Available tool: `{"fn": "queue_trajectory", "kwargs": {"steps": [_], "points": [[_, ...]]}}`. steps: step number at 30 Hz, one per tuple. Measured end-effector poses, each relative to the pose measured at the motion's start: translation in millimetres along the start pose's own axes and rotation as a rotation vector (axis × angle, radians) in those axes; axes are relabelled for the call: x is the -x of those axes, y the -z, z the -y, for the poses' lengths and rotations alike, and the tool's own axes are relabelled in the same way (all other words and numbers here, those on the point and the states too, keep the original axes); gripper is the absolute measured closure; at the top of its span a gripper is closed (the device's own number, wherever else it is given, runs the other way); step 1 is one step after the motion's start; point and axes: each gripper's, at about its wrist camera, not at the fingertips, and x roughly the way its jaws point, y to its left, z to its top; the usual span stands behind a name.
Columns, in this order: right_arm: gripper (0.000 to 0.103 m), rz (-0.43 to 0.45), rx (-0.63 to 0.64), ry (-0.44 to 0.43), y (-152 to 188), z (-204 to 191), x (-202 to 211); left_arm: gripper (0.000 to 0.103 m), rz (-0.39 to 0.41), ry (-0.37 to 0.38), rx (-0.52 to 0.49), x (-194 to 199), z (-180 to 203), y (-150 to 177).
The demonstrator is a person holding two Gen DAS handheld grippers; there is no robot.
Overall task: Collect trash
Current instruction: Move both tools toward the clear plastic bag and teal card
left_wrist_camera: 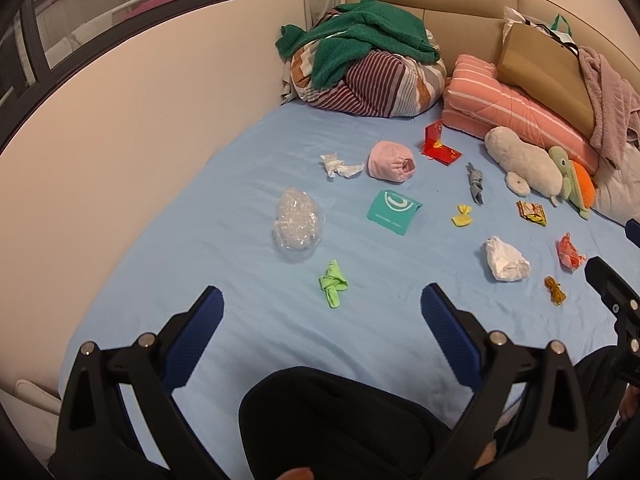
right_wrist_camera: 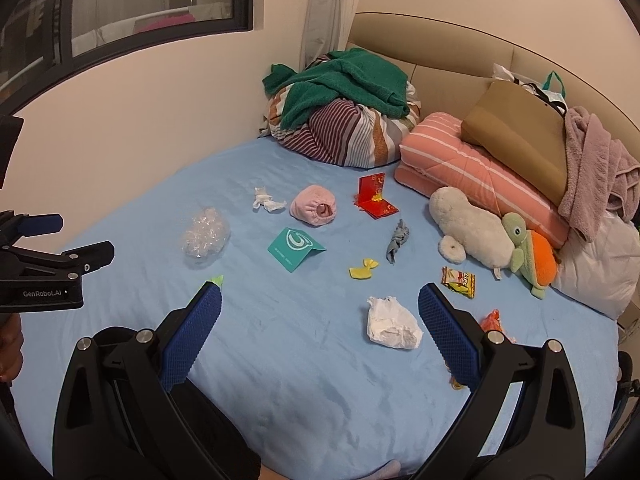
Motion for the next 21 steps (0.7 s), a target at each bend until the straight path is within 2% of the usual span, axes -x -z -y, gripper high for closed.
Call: {"fn": "queue_trajectory", "kwargs": {"steps": [10,21], "points": [[0.008,-0.027,0.024,-0.053,-27,-31,-73,0.004,-0.008,-0.028,0.056,-56,-40,-19],[0.008,-0.110,0.018,-0.072,-35,-42,-182,0.004,-0.095,-0.026,0.068,-154,-64,-28]]}}
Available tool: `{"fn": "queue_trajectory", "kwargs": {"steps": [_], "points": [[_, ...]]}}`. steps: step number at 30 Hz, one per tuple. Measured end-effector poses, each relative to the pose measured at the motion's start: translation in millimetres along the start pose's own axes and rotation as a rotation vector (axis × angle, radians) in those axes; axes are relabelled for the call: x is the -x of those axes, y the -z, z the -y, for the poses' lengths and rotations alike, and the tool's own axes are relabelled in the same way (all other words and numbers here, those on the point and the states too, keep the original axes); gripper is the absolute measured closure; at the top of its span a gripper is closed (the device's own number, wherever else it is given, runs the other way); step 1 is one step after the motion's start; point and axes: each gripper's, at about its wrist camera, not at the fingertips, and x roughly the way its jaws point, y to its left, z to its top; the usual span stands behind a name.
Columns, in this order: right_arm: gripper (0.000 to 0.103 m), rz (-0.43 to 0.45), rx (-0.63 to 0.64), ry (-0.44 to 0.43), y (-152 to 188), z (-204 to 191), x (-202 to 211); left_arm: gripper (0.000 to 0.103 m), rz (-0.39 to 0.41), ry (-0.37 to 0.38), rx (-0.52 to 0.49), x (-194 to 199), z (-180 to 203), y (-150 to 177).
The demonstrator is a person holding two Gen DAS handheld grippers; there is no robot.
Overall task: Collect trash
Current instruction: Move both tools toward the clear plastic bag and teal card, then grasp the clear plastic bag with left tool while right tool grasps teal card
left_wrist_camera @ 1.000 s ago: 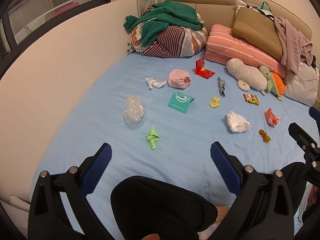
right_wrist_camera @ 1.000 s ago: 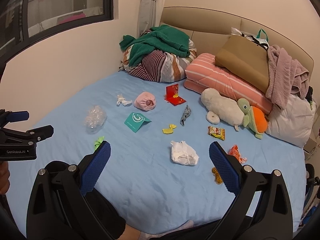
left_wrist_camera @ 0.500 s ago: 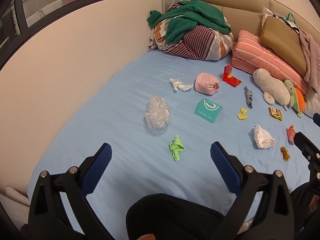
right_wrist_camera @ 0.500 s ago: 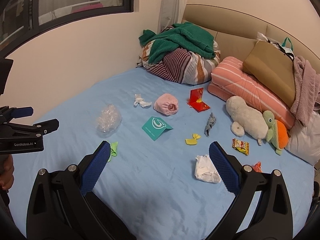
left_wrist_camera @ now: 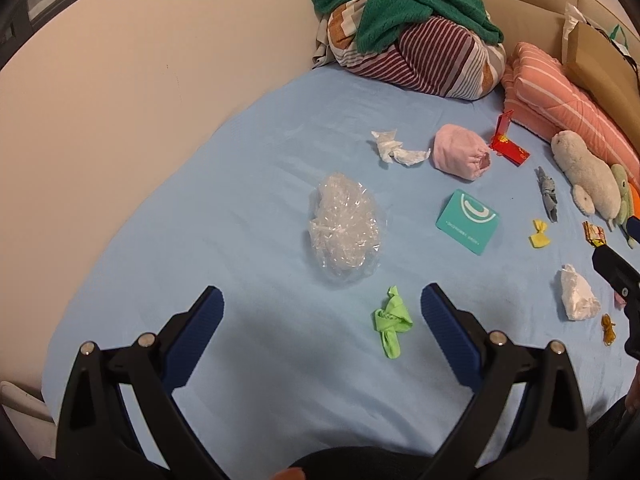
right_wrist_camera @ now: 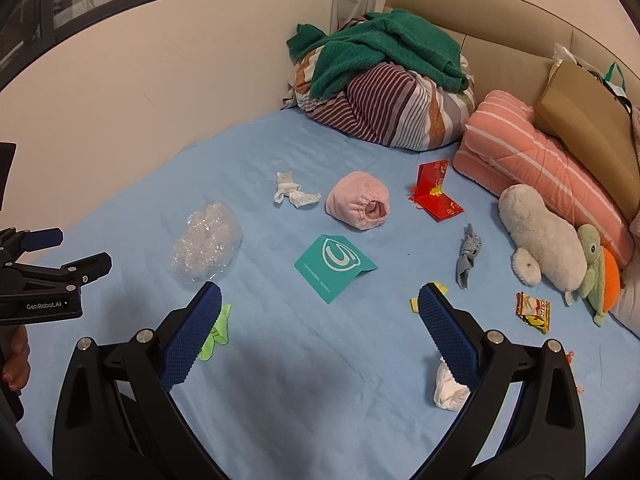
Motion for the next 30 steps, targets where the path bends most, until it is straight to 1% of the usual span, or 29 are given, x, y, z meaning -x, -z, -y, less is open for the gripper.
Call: {"fn": "queue_trajectory", "kwargs": {"steps": [5,11,13,14,18,21,23,26,28,29,30], "points": [[0.009,-0.066,-0.018,-0.009,4,7,-58,0.004,-0.023,0.014,-0.028,-41,2,-11],[0.014,-0.135,-0.041,-0.017,9,14,-125,0.004,-0.041,-0.003,-0.068,-88,9,-21],[0.018,-0.158,-0.056,-0.021,12,18,-145,0.004,-0.056,-0.004,-0.073,-104,10,-23],[0.019,-0.171,-0.069,-0.021,14,21,-156,0.004,-0.063,-0.003,-0.074,-111,10,-24],[0.019,-0.209,-0.100,-0.023,23,32,-188,0.004,-0.088,0.001,-0.083,-136,11,-25],[0.019,-0.229,-0.119,-0.044,28,37,-206,0.004,-0.100,0.003,-0.094,-151,13,-25],[0.021,-0.233,-0.121,-0.058,29,36,-214,0.004,-0.107,0.002,-0.099,-160,15,-26],[0.034,-0.240,-0.123,-0.099,28,31,-226,0.004,-0.111,0.005,-0.105,-170,15,-27],[0.051,-0.244,-0.118,-0.125,24,25,-230,0.004,-0.103,0.006,-0.105,-173,14,-29],[0.055,-0.241,-0.112,-0.138,22,22,-231,0.004,-0.095,0.008,-0.106,-174,14,-30],[0.064,-0.235,-0.108,-0.150,20,21,-232,0.004,-0.085,0.012,-0.109,-174,15,-32]]}}
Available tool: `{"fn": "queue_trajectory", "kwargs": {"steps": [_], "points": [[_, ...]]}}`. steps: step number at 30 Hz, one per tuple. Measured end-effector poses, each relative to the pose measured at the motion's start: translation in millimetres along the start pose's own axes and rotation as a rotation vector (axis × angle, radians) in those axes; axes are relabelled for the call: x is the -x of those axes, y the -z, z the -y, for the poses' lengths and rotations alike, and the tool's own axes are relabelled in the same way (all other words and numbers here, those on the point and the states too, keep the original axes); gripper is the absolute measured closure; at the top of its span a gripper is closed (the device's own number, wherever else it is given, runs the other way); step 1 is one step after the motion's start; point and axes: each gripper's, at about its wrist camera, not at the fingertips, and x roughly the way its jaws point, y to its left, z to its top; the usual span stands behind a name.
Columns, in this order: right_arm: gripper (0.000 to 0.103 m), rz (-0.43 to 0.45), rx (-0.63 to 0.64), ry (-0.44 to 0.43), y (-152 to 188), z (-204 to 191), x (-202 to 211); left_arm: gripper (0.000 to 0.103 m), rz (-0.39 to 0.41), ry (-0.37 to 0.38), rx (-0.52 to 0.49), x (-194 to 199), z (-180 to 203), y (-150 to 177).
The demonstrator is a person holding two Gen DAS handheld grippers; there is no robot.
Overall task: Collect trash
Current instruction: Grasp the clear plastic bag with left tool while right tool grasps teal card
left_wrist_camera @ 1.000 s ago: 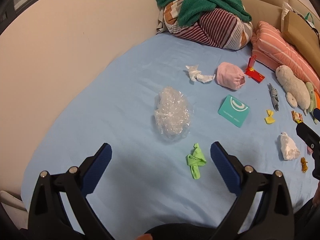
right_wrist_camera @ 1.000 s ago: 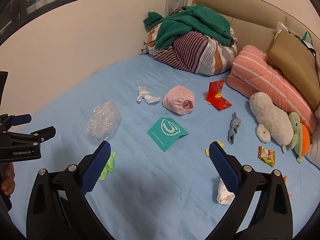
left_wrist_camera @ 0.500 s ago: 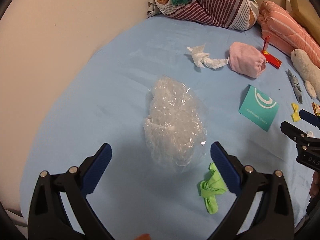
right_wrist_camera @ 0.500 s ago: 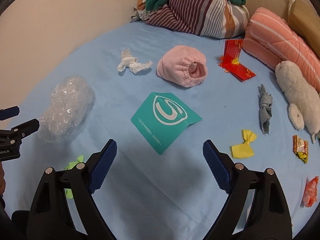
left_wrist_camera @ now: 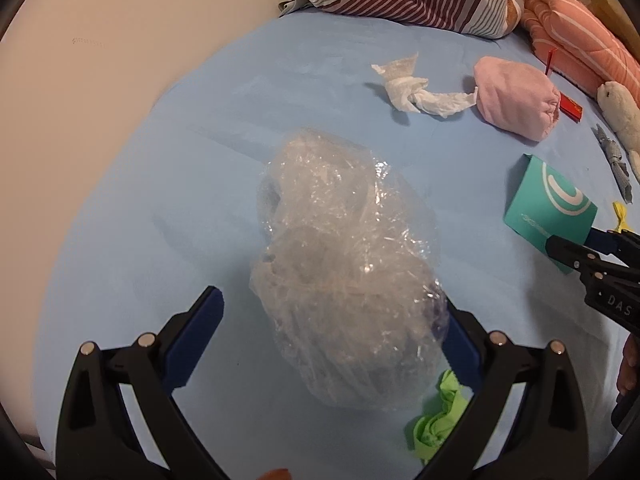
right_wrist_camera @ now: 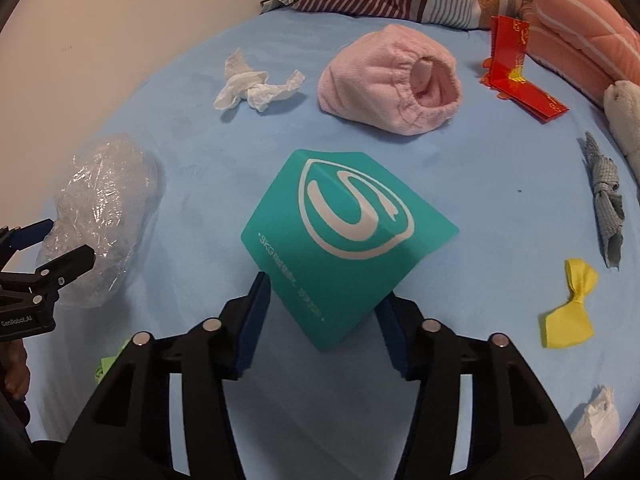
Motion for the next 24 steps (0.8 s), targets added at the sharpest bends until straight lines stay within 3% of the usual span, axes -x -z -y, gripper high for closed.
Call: {"fn": "queue_trajectory", "kwargs": {"steps": [1,6,8,9,11,14,19,24], "points": [[0.075,0.004,0.006,-0.011,-2,-4,0,0.004,0.015,0.006,-0.003,1,0,0],[0.096,0.038,0.031,-0.059,-8,-16,8,0.007,0.072,0.056,0.002,5,-2,-4],[0.098,0.049,0.043,-0.073,-8,-20,13,0.023,0.070,0.089,0.010,4,-4,-3],[0.102,0.053,0.050,-0.077,-8,-22,15,0.051,0.052,0.110,0.017,1,-5,-3],[0.103,0.058,0.058,-0.081,-6,-25,17,0.055,0.025,0.151,0.047,-6,-8,-3],[0.103,0.063,0.064,-0.084,-4,-26,20,0.062,0.037,0.139,0.042,-9,-7,0],[0.103,0.075,0.077,-0.088,-6,-26,24,0.082,0.038,0.139,0.054,-10,-7,3],[0.103,0.094,0.093,-0.086,-5,-32,39,0.087,0.047,0.115,0.033,2,-8,1]]}}
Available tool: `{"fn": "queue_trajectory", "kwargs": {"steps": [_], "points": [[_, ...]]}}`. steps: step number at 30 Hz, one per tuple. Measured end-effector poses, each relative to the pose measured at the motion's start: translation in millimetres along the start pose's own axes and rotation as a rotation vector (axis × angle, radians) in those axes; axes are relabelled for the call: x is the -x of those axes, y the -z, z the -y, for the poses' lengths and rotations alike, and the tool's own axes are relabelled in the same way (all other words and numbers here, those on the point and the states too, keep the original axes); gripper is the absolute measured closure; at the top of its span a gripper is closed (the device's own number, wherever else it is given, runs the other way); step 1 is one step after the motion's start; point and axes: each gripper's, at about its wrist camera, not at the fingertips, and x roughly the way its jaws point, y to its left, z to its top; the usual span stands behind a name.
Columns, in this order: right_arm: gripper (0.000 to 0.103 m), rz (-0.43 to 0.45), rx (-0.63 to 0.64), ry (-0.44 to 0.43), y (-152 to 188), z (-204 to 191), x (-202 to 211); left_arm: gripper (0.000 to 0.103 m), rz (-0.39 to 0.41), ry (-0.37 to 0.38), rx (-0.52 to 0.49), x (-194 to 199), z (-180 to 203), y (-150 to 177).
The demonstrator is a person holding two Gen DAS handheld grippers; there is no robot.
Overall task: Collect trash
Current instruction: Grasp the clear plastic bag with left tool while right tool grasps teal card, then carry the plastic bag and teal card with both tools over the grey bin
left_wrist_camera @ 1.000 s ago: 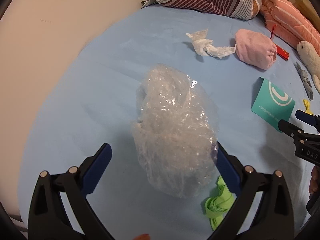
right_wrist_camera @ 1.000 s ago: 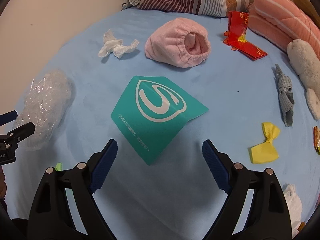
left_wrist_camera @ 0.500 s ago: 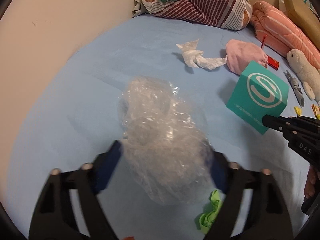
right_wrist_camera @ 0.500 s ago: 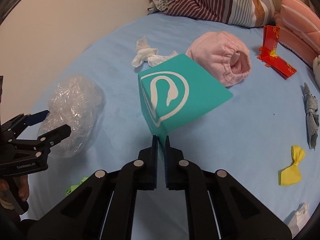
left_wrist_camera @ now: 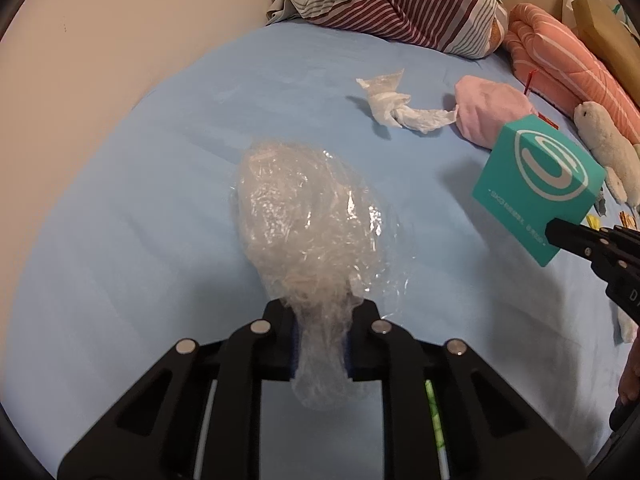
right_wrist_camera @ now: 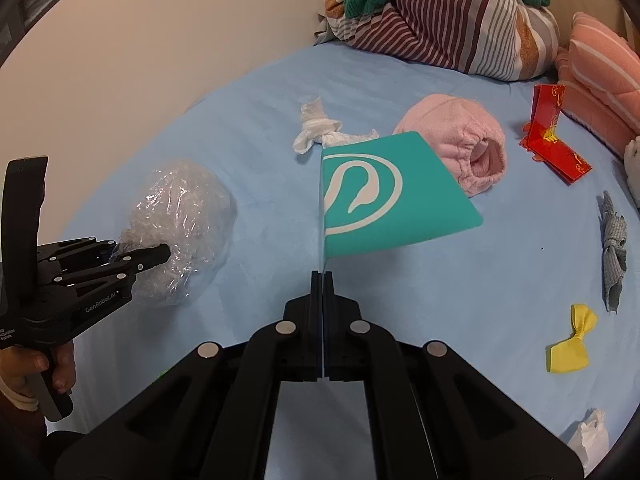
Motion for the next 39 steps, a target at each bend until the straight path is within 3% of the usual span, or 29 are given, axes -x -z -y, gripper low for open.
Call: {"fn": "queue_trajectory", "kwargs": {"steps": [12,27,39], "points": [[0.103,0.062,0.038,0.010,3,-28,79,0.087,0.098,0.001,-0.015,95,-1,-7],[0.103,0.175,0.030,0.036,51,-66,222,0.087,0.203,-0.001,-0.083,229,12,40],[0.103,0.294,-0.060,0.170,119,-39,343,0.087,0.301,0.121,-0.234,302,93,73]]}}
